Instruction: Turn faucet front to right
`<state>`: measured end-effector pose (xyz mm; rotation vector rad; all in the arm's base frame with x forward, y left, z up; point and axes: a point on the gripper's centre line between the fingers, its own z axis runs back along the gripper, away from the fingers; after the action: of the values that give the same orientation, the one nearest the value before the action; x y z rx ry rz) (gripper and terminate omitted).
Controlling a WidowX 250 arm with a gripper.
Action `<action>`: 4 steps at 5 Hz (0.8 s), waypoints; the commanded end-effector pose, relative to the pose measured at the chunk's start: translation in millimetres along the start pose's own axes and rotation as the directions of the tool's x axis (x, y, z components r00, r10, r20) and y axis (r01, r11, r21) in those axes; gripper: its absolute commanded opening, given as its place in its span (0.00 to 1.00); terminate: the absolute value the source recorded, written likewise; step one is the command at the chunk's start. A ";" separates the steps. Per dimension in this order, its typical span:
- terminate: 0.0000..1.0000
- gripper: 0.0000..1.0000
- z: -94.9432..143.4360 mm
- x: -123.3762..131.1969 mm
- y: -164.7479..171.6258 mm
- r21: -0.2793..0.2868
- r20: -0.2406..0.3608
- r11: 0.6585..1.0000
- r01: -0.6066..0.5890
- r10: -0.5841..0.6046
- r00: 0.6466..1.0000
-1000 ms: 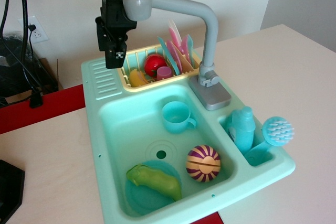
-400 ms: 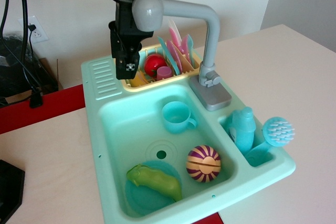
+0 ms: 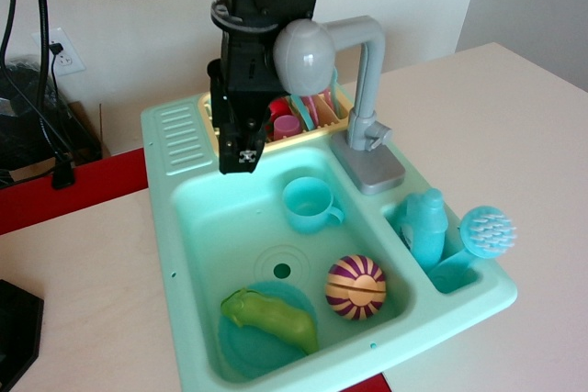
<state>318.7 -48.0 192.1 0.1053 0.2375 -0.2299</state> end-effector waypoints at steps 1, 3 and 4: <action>0.00 1.00 13.8 -8.9 -18.1 0.020 0.063 1.000 0.009 -0.010 0.998; 0.00 1.00 16.6 -50.7 70.7 0.069 0.087 0.926 -0.371 0.365 0.927; 0.00 1.00 8.8 -65.0 118.3 0.058 0.095 0.925 -0.375 0.369 0.925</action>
<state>285.6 80.0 207.5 0.1932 0.1857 0.1437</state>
